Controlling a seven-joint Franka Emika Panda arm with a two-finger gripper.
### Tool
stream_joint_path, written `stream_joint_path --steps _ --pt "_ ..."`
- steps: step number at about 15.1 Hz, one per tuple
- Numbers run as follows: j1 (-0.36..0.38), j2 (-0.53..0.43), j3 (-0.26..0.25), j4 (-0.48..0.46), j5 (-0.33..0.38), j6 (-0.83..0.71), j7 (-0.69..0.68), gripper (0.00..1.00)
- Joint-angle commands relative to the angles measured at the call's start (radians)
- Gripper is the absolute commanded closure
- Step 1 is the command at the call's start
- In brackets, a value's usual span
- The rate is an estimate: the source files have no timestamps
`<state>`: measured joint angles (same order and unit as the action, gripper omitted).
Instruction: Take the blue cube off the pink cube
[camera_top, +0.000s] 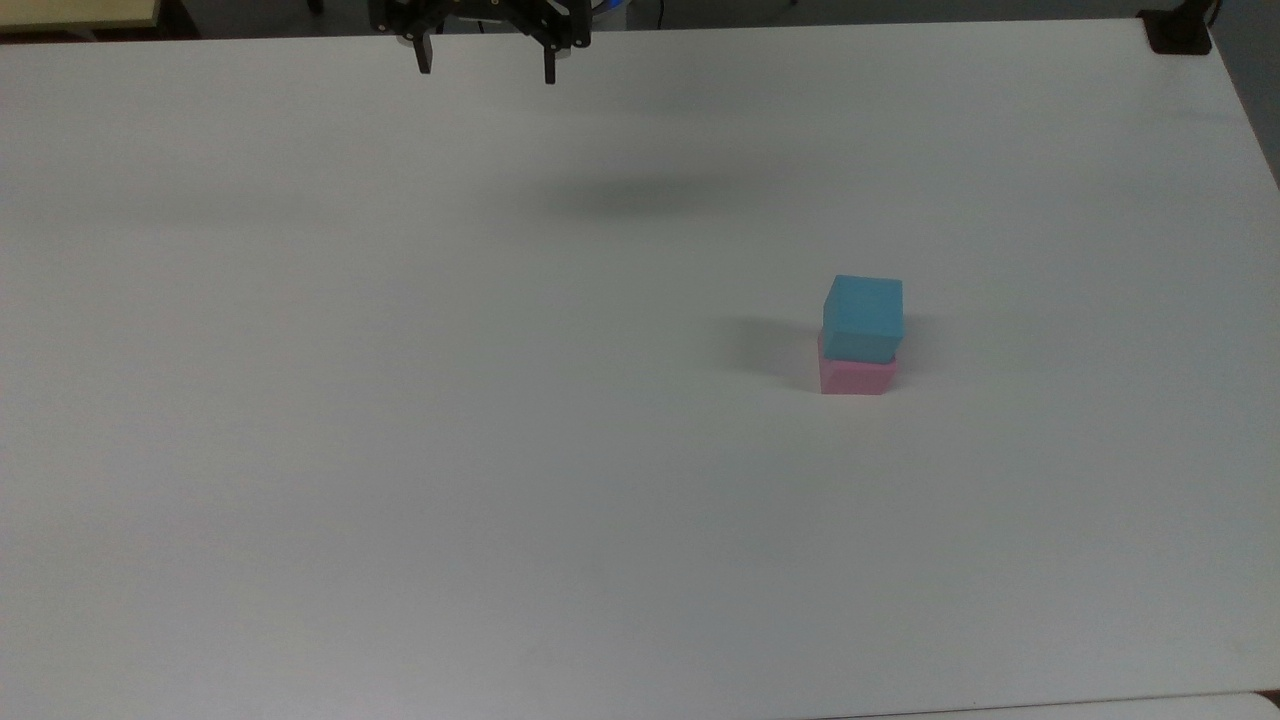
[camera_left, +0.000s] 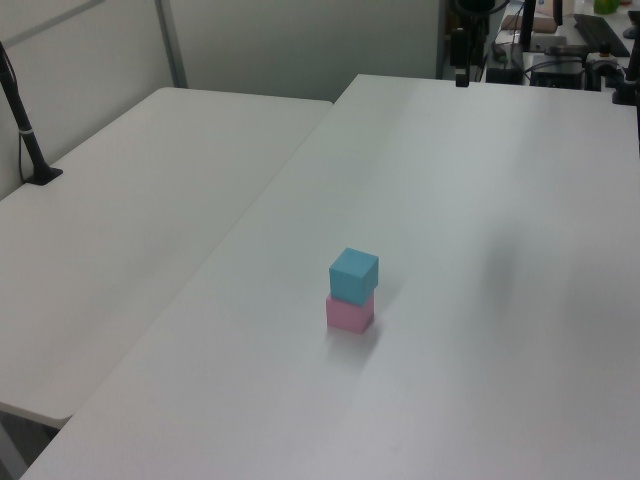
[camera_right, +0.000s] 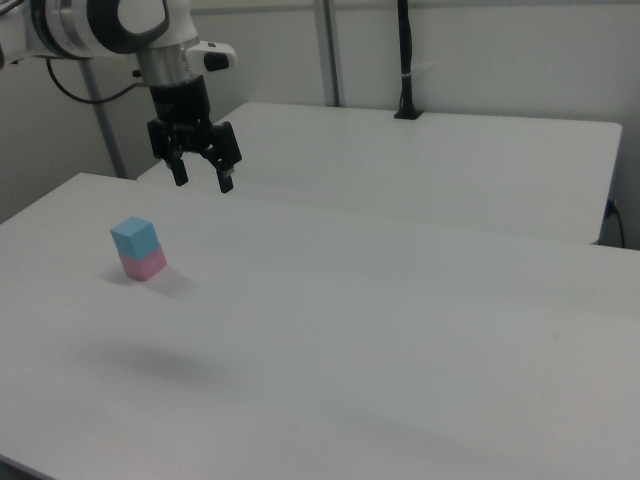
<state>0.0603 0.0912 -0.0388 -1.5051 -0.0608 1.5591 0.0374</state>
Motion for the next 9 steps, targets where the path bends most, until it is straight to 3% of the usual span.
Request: stream_joint_path --steps 1,9 --pt "0.000 -0.027 -0.003 -0.030 0.013 0.016 -0.011 0.00" --pt "0.012 -0.021 0.002 -0.034 0.013 0.029 -0.011 0.00"
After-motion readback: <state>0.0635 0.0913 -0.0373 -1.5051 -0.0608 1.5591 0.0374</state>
